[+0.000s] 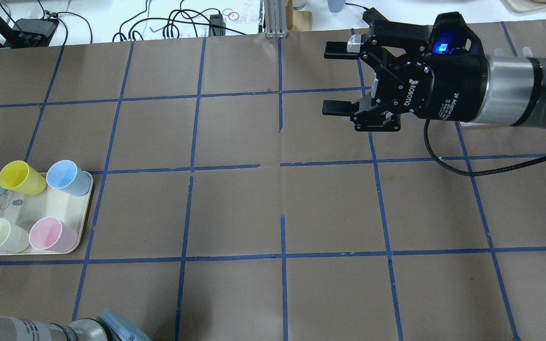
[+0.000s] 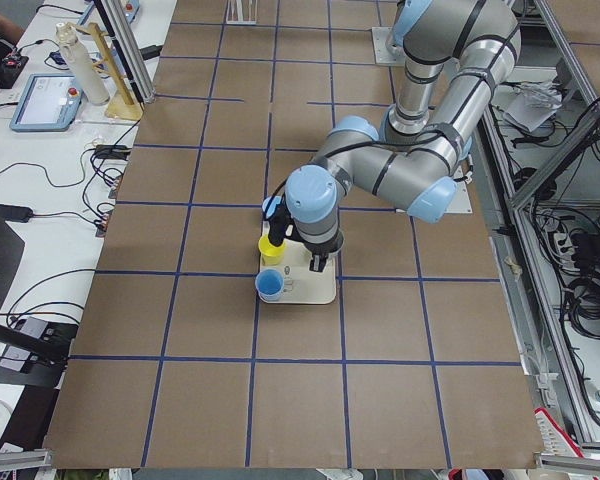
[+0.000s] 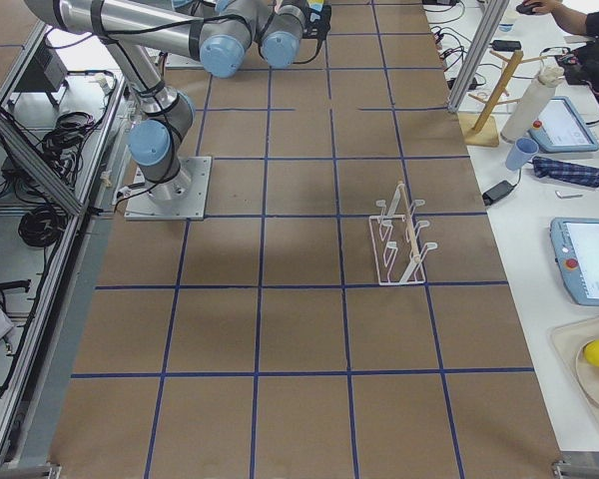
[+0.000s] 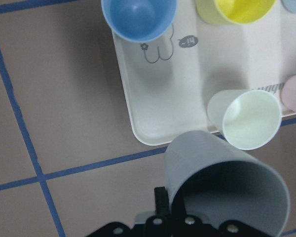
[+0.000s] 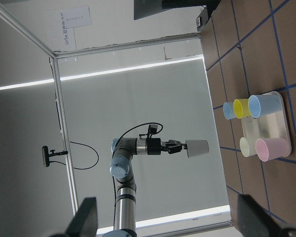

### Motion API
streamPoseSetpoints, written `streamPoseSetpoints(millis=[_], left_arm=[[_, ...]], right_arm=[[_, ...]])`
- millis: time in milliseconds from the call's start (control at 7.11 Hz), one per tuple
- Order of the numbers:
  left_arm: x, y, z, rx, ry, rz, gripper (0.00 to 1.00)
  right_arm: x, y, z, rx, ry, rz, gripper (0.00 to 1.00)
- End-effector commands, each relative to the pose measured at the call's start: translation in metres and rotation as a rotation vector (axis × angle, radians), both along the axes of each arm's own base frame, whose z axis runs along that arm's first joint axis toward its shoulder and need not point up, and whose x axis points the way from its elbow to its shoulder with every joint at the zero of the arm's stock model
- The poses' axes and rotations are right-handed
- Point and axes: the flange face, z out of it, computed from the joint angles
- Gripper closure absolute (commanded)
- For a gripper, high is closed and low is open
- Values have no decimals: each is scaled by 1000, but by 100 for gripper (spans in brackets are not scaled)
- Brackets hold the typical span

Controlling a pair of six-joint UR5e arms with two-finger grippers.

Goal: Transfer IKEA cup to right arm and place on rack

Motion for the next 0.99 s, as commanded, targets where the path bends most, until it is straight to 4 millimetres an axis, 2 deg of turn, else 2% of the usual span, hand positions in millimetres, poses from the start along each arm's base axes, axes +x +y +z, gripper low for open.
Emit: streamPoseSetpoints(millis=[0,141,281,563,704,844], left_arm=[[-93,-36,28,-43,256,3,100],[-150,-61,29,-42,366,17,100],[-202,-71,30,-31,507,26,100],[-244,-84,15,-2,859,201,100],[-280,-87,3,1,965,230,100],[-325,-84,-20,26,1049,245,100]], right_arm=[[1,2,-3,-36,8,7,0],[1,1,-2,-34,1,2,0],[0,0,-5,-27,-2,1,0],[2,4,-7,-23,-7,0,0],[1,1,-10,-16,-10,-1,0],[1,-2,-12,-7,-25,-12,0]])
